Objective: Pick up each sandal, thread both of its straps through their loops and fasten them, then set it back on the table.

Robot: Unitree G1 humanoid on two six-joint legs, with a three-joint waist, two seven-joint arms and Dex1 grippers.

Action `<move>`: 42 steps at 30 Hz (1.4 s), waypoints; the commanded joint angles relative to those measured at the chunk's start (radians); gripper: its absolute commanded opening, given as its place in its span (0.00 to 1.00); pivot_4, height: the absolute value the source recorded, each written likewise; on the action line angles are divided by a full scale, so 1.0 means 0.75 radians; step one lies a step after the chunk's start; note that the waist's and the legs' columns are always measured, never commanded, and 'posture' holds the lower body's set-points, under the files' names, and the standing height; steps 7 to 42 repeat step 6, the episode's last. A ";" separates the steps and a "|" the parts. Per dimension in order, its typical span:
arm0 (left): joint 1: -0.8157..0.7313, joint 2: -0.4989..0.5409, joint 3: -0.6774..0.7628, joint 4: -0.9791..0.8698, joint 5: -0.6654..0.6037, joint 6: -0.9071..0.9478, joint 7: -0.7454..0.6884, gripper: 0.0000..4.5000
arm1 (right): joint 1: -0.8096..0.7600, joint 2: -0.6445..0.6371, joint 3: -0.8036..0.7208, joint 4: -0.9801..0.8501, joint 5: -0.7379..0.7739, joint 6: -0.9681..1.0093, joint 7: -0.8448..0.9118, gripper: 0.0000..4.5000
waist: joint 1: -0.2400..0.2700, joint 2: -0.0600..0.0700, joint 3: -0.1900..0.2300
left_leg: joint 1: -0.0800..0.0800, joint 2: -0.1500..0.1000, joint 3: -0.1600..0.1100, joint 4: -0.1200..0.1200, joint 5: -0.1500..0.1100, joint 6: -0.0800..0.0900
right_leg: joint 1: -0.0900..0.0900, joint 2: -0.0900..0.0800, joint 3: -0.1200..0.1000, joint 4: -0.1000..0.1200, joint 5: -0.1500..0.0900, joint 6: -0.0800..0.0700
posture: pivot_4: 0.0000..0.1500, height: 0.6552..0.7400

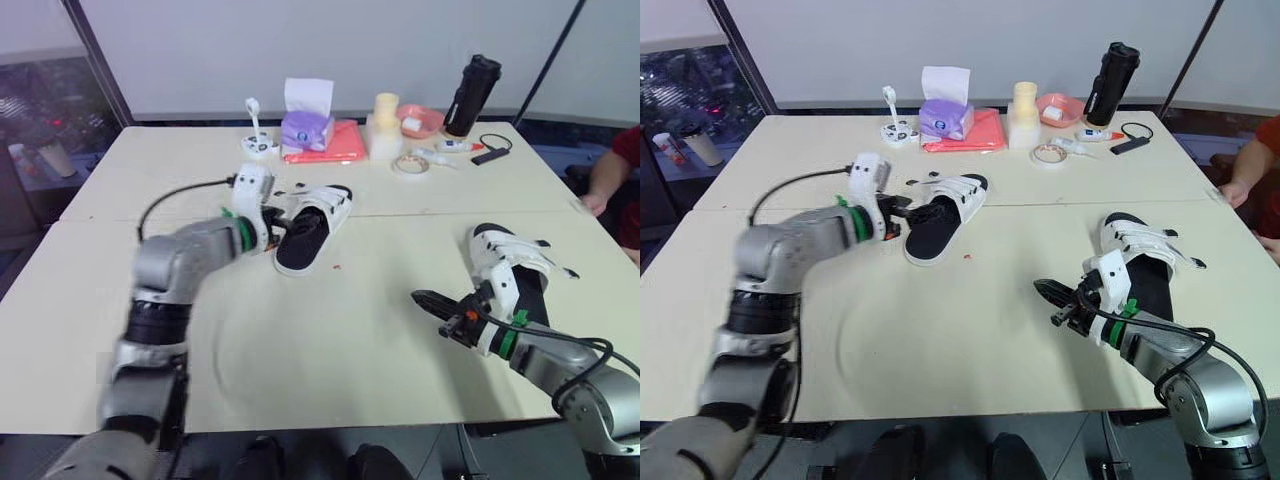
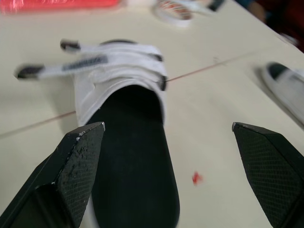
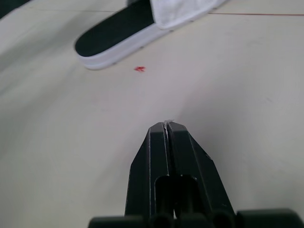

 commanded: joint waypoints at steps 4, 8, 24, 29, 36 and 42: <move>0.454 0.300 0.075 -0.304 0.037 -0.192 -0.275 1.00 | -0.105 0.039 -0.007 0.085 0.063 -0.015 0.094 0.00 | 0.004 0.001 0.000 | 0.000 0.002 0.000 -0.001 -0.004 0.007 | -0.001 0.001 0.000 0.000 0.000 -0.001 | 1.00 1.00; 0.553 0.325 0.128 -0.304 0.049 -0.262 -0.302 1.00 | -0.117 0.050 0.000 0.108 0.082 -0.007 0.115 0.00 | 0.011 0.000 0.001 | 0.000 0.002 -0.001 0.000 -0.004 0.007 | -0.001 0.001 -0.001 0.000 0.000 -0.001 | 1.00 1.00; 0.553 0.325 0.128 -0.304 0.049 -0.262 -0.302 1.00 | -0.117 0.050 0.000 0.108 0.082 -0.007 0.115 0.00 | 0.011 0.000 0.001 | 0.000 0.002 -0.001 0.000 -0.004 0.007 | -0.001 0.001 -0.001 0.000 0.000 -0.001 | 1.00 1.00; 0.553 0.325 0.128 -0.304 0.049 -0.262 -0.302 1.00 | -0.117 0.050 0.000 0.108 0.082 -0.007 0.115 0.00 | 0.011 0.000 0.001 | 0.000 0.002 -0.001 0.000 -0.004 0.007 | -0.001 0.001 -0.001 0.000 0.000 -0.001 | 1.00 1.00; 0.553 0.325 0.128 -0.304 0.049 -0.262 -0.302 1.00 | -0.117 0.050 0.000 0.108 0.082 -0.007 0.115 0.00 | 0.011 0.000 0.001 | 0.000 0.002 -0.001 0.000 -0.004 0.007 | -0.001 0.001 -0.001 0.000 0.000 -0.001 | 1.00 1.00; 0.553 0.325 0.128 -0.304 0.049 -0.262 -0.302 1.00 | -0.117 0.050 0.000 0.108 0.082 -0.007 0.115 0.00 | 0.011 0.000 0.001 | 0.000 0.002 -0.001 0.000 -0.004 0.007 | -0.001 0.001 -0.001 0.000 0.000 -0.001 | 1.00 1.00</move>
